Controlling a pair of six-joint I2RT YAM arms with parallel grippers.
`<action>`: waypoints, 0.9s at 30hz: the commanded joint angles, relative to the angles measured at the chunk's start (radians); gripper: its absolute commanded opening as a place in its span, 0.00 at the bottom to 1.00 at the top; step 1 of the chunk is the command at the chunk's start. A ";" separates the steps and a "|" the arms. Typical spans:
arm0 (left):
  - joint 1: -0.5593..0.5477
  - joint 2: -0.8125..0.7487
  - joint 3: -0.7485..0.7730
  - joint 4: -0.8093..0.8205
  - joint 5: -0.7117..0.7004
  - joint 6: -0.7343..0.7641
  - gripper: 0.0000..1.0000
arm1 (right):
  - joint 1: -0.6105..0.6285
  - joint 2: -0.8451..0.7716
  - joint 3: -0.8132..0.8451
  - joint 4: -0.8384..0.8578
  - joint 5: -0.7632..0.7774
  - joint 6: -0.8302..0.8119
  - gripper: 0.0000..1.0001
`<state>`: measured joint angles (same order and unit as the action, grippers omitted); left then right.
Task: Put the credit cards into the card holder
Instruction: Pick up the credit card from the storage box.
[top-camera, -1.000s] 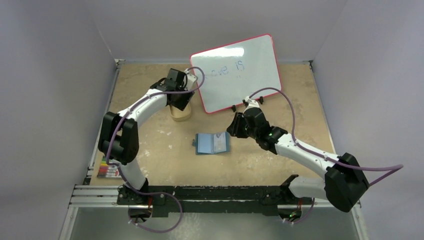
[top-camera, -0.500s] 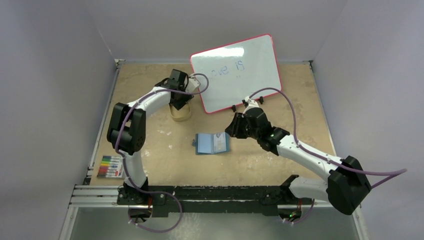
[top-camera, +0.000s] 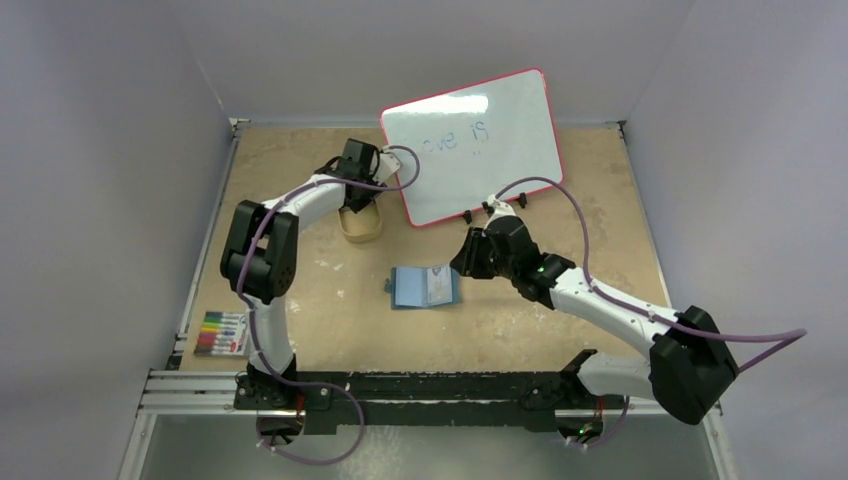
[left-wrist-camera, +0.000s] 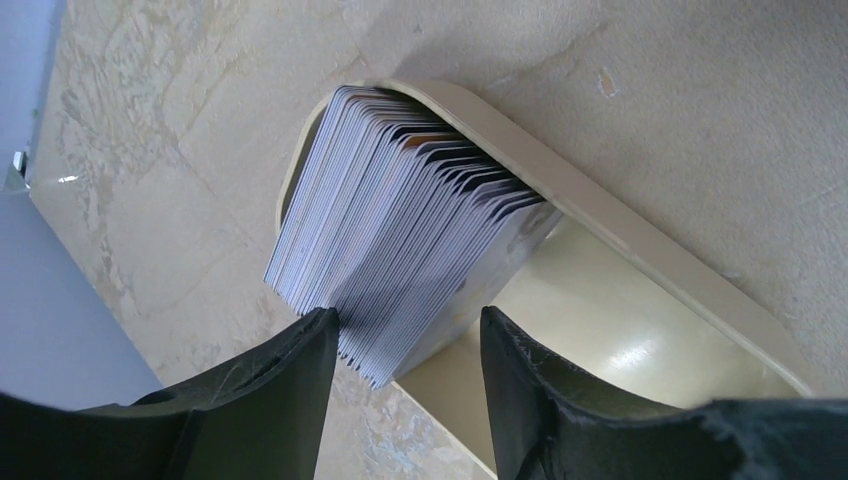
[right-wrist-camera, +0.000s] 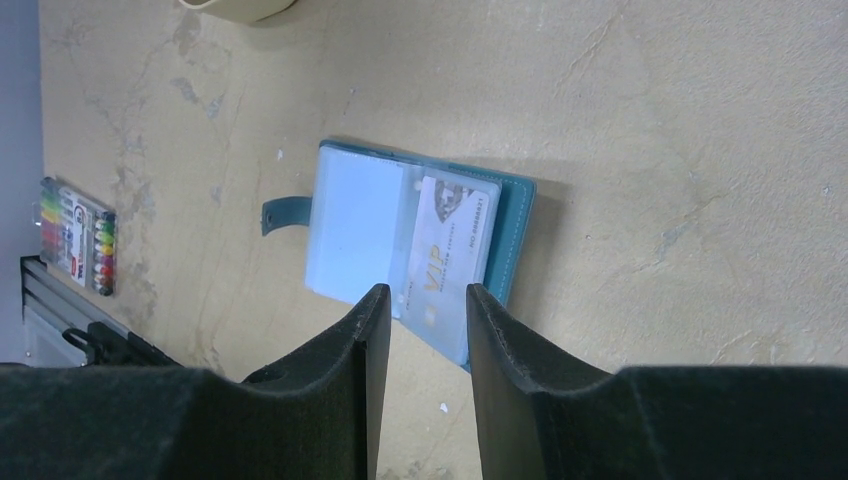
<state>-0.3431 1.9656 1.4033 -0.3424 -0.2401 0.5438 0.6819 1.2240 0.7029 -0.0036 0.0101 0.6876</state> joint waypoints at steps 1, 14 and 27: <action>0.005 0.005 0.004 0.065 -0.024 0.025 0.51 | 0.005 0.009 0.042 -0.006 0.016 0.000 0.36; 0.005 -0.016 -0.011 0.132 -0.063 0.033 0.30 | 0.005 -0.013 0.042 -0.026 0.033 -0.002 0.36; 0.005 -0.042 0.014 0.092 -0.062 0.021 0.26 | 0.005 -0.017 0.031 -0.019 0.029 -0.002 0.37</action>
<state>-0.3435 1.9686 1.3819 -0.2531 -0.2787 0.5652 0.6823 1.2358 0.7029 -0.0216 0.0170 0.6876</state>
